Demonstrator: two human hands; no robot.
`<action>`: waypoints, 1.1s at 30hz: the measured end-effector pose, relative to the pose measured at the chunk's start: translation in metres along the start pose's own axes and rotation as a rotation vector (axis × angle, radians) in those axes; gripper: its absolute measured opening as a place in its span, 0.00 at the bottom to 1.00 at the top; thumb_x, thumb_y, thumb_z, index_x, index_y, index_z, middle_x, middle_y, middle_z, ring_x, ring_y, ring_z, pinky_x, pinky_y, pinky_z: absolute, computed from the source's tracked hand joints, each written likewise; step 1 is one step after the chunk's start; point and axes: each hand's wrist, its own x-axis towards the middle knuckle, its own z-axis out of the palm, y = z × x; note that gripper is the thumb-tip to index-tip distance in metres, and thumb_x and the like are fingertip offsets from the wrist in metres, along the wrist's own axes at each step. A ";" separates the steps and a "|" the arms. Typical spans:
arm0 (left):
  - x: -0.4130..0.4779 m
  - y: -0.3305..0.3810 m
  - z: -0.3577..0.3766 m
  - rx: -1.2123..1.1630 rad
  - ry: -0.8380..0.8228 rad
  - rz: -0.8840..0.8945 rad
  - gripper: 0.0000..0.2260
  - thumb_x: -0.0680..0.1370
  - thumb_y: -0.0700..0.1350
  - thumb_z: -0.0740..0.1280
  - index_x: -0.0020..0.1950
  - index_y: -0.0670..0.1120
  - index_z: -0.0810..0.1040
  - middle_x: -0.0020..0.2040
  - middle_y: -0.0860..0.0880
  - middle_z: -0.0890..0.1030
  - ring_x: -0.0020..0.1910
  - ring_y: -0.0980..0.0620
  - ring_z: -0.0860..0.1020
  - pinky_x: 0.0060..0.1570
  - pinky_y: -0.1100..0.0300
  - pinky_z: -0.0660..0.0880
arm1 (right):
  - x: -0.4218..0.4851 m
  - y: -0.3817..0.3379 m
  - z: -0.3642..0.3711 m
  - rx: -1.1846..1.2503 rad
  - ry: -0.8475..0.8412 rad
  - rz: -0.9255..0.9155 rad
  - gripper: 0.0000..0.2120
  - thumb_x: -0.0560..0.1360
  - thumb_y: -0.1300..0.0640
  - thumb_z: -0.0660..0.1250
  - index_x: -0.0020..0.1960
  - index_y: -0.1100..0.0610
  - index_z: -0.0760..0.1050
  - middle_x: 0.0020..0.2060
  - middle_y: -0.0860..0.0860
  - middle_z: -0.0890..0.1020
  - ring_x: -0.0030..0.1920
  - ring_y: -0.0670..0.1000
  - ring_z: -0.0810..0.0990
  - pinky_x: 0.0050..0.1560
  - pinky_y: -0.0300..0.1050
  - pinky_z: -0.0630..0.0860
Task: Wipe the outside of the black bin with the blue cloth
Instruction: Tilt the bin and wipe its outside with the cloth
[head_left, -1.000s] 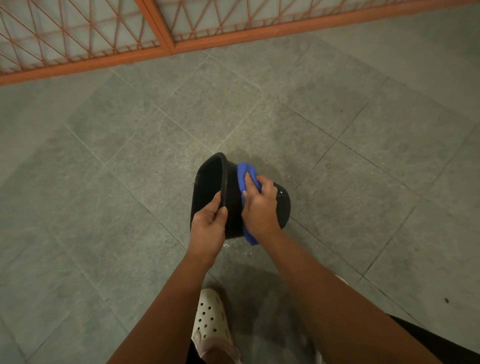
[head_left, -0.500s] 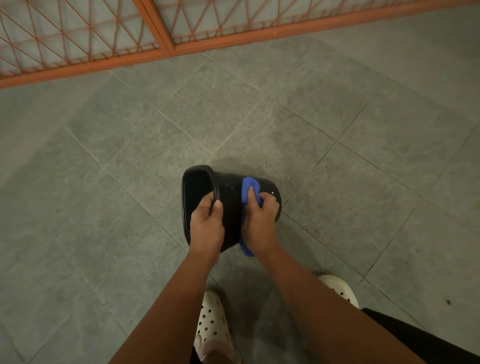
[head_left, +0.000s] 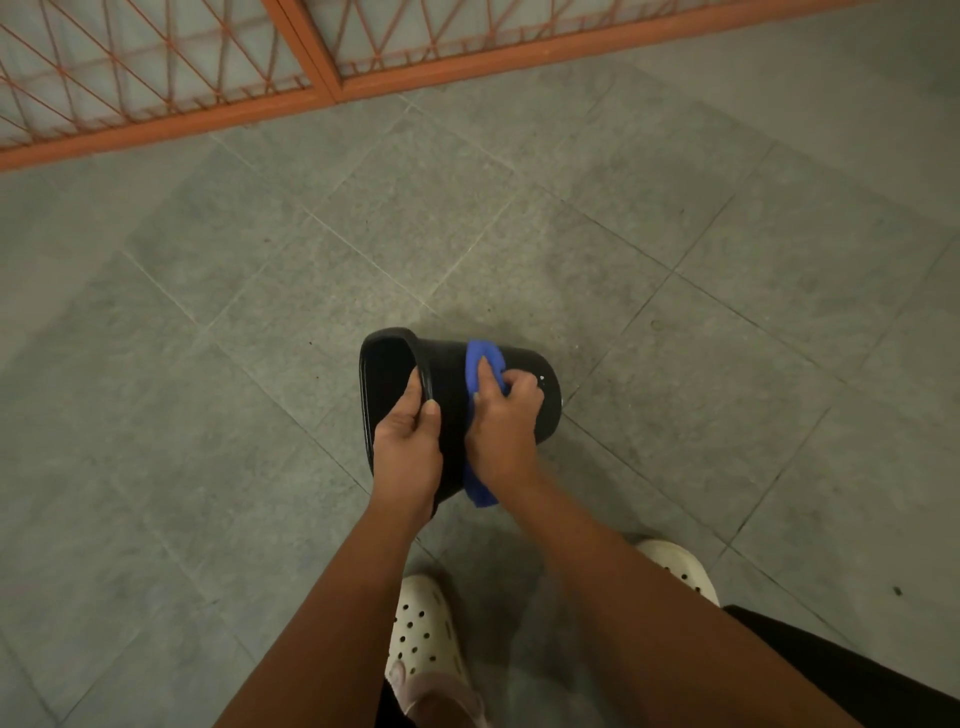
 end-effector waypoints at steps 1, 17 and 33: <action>-0.001 0.000 -0.001 -0.012 -0.009 0.002 0.19 0.81 0.39 0.59 0.64 0.61 0.75 0.55 0.56 0.82 0.56 0.56 0.79 0.59 0.51 0.75 | -0.005 -0.002 0.000 0.037 -0.034 -0.029 0.03 0.75 0.48 0.61 0.48 0.44 0.69 0.53 0.58 0.72 0.49 0.54 0.76 0.55 0.56 0.76; 0.001 -0.003 -0.008 -0.002 -0.098 -0.002 0.19 0.81 0.38 0.58 0.68 0.54 0.74 0.56 0.52 0.83 0.58 0.52 0.80 0.59 0.51 0.75 | -0.011 -0.012 -0.005 0.282 -0.116 0.071 0.20 0.75 0.59 0.58 0.66 0.50 0.68 0.58 0.61 0.67 0.57 0.57 0.67 0.60 0.50 0.67; 0.002 -0.001 -0.005 0.003 -0.035 -0.014 0.19 0.83 0.43 0.55 0.69 0.63 0.70 0.61 0.53 0.79 0.60 0.53 0.77 0.63 0.46 0.73 | -0.011 -0.004 0.015 0.113 -0.029 0.060 0.14 0.69 0.36 0.66 0.42 0.45 0.68 0.48 0.51 0.72 0.46 0.54 0.78 0.49 0.51 0.79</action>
